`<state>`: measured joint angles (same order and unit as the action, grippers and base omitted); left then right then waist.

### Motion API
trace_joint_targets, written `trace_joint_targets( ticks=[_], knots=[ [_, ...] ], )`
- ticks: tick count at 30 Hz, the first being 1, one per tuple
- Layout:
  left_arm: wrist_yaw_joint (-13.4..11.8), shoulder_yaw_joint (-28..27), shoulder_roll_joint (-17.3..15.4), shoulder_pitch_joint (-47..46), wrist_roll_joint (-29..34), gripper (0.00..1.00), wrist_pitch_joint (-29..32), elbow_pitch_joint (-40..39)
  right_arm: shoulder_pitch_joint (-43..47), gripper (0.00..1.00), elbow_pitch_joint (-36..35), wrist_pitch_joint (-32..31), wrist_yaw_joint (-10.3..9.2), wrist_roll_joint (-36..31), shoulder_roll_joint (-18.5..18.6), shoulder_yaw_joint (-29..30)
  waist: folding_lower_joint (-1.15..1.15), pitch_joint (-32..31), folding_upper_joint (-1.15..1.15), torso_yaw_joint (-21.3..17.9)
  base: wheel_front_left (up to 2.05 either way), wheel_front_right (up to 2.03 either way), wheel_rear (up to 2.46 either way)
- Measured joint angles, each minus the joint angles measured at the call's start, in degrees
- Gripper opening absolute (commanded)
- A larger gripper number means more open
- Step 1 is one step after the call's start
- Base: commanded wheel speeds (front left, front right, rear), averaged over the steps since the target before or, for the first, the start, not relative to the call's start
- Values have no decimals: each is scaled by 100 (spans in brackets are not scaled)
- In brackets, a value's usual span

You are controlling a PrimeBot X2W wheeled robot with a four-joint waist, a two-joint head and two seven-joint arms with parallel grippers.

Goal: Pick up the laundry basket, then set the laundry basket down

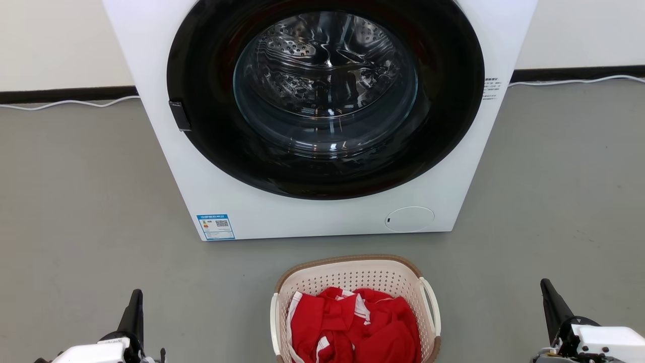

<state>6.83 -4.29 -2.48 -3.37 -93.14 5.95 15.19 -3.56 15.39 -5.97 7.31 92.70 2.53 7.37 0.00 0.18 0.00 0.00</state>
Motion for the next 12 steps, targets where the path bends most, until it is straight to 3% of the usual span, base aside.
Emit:
trace_joint_targets(
  ticks=[12],
  knots=[
    [0,-5,3,0,7,0,0,0,0,0,0,0,0,0,-2,5,0,0,0,0,0,0,0]
  ],
)
